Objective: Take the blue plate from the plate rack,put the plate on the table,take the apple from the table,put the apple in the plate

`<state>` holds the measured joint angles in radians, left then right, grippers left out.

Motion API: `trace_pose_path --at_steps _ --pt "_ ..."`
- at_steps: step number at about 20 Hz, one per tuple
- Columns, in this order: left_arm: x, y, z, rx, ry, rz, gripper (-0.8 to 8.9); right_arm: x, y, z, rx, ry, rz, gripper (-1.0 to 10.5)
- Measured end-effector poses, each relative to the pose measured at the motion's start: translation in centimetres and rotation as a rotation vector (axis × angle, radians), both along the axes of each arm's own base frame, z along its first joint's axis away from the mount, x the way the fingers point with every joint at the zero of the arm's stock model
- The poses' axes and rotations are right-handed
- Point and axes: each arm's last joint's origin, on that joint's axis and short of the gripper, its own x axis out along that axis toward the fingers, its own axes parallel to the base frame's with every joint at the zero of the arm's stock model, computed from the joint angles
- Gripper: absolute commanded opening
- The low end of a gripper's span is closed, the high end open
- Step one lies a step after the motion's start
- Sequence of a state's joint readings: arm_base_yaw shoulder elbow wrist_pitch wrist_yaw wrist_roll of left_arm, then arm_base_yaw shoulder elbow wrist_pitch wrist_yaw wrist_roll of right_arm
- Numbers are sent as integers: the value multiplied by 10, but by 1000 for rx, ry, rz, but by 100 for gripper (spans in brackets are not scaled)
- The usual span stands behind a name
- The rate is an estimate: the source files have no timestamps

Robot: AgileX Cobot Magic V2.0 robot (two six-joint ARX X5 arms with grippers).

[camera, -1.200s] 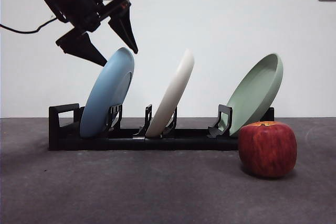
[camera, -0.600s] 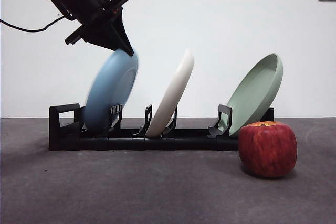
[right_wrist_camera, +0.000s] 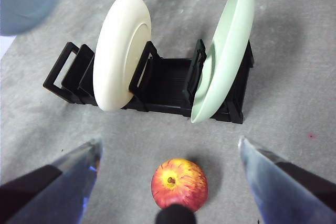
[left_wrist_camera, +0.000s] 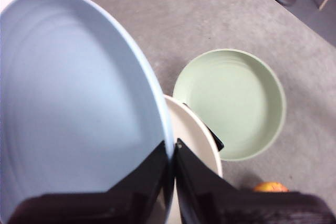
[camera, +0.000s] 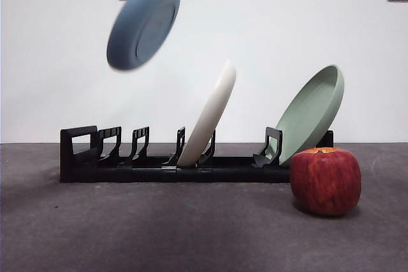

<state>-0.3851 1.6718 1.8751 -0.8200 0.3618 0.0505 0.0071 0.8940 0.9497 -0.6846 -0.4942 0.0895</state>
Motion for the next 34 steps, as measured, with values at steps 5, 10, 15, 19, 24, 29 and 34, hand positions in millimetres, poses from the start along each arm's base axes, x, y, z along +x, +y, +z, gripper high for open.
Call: trace_pose_path --at_steps 5,10,15,19,24,29,34 --pt "-87 -1 41 238 -139 23 -8 0 0 0 0 0 0 438" --pt "-167 -13 52 409 -160 -65 -8 0 0 0 0 -2 0 438" --pt "-212 -43 31 514 -212 -75 -8 0 0 0 0 -4 0 438" --pt "-223 -62 -24 654 -154 -29 -9 0 0 0 0 -4 0 438" --pt "-230 -87 -111 682 -83 -104 -9 0 0 0 0 -3 0 438" --pt "-225 -100 -163 574 -49 -166 -9 0 0 0 0 -3 0 438" --pt "-198 -114 -204 713 18 -209 -9 0 0 0 0 -3 0 438"
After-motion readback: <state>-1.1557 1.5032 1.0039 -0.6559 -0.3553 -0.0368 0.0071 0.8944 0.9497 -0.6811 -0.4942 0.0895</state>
